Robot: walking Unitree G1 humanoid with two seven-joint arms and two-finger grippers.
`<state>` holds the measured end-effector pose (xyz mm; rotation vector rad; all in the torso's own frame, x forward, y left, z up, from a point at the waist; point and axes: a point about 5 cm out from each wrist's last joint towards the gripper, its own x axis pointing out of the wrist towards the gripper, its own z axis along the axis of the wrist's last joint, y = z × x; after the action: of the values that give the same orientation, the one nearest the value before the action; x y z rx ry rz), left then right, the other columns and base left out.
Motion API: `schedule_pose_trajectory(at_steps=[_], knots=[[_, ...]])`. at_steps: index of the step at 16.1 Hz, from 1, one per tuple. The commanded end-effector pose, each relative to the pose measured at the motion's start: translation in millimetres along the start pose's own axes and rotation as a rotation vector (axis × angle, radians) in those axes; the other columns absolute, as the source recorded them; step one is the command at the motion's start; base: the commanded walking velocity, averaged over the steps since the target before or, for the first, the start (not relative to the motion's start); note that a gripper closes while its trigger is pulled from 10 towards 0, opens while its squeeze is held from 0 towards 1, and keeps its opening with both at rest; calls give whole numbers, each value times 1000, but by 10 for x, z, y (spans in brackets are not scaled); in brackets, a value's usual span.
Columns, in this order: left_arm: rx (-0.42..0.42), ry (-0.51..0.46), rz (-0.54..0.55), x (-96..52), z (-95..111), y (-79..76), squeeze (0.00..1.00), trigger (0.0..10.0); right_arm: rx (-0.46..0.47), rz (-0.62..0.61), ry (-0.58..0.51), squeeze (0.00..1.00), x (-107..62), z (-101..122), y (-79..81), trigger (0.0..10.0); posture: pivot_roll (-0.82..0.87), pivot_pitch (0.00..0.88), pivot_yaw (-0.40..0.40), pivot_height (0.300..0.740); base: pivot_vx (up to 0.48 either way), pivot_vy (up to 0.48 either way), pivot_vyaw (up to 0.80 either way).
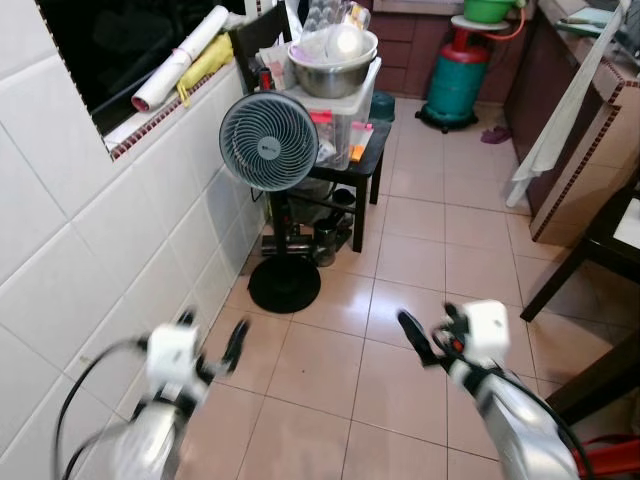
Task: Setting the table
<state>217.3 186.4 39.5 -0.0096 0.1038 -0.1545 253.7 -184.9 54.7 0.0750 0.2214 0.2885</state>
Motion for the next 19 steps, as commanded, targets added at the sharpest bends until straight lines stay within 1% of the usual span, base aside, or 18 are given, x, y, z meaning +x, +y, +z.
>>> schedule_pose_trajectory(at_steps=[1, 2, 3, 4, 5, 6, 7, 8, 9, 10, 11, 12, 16, 17, 19], knots=[[-3, -10, -1, -16, 85, 5, 0, 10000, 6, 30, -23, 0, -52, 99, 57, 10000, 34, 0, 21, 740, 0, 0, 0], [3, -18, -68, -87, 116, -83, 0, 10000, 8, 37, -40, 0, -209, 144, 102, 10000, 31, 0, 20, 740, 0, 0, 0], [-15, -20, -65, -92, 130, -90, 0, 10000, -12, 30, -32, 0, -246, 139, 114, 10000, 22, 0, 21, 740, 0, 0, 0], [-43, -31, -49, -102, 136, -52, 0, 10000, -36, 3, -28, 0, -274, 152, 135, 10000, 21, 0, 24, 740, 0, 0, 0], [-53, -28, -33, -103, 140, -32, 0, 10000, -83, -16, -27, 0, -276, 156, 137, 10000, 23, 0, 23, 740, 0, 0, 0], [-75, -22, -24, -91, 162, -27, 0, 10000, -28, -38, -62, 0, -266, 190, 148, 10000, 27, 0, 24, 740, 0, 0, 0], [-61, -25, -29, -82, 188, -29, 0, 10000, -17, -59, -67, 0, -264, 216, 149, 10000, 25, 0, 30, 740, 0, 0, 0], [-31, -27, -23, -84, 209, -23, 0, 10000, -44, -60, -38, 0, -271, 241, 173, 10000, 23, 0, 34, 740, 0, 0, 0], [-40, -10, -29, -62, 195, -36, 0, 10000, -61, -44, -60, 0, -279, 275, 205, 10000, 14, 0, 52, 740, 0, 0, 0], [-37, -12, -56, -9, 206, -87, 0, 10000, -44, -53, -76, 0, -280, 287, 230, 10000, 11, 0, 54, 740, 0, 0, 0], [-40, -20, -64, 19, 241, -100, 0, 10000, -34, -66, -68, 0, -284, 280, 239, 10000, 11, 0, 54, 740, 0, 0, 0], [-78, -26, -61, 58, 274, -102, 0, 10000, -30, -75, -60, 0, -293, 267, 258, 10000, -3, 0, 62, 740, 0, 0, -800], [-111, -49, -55, 141, 357, -136, 0, 10000, -26, -90, -61, 0, -305, 277, 280, 10000, -14, 0, 66, 740, 0, 0, -800], [-138, -44, -52, 148, 349, -141, 0, 10000, -27, -92, -60, 0, -302, 280, 281, 10000, -17, 0, 66, 740, 0, 0, -800], [-153, -42, -57, 158, 343, -130, 0, 10000, -34, -90, -66, 0, -288, 301, 287, 10000, -23, 0, 62, 740, 0, 0, -800]])
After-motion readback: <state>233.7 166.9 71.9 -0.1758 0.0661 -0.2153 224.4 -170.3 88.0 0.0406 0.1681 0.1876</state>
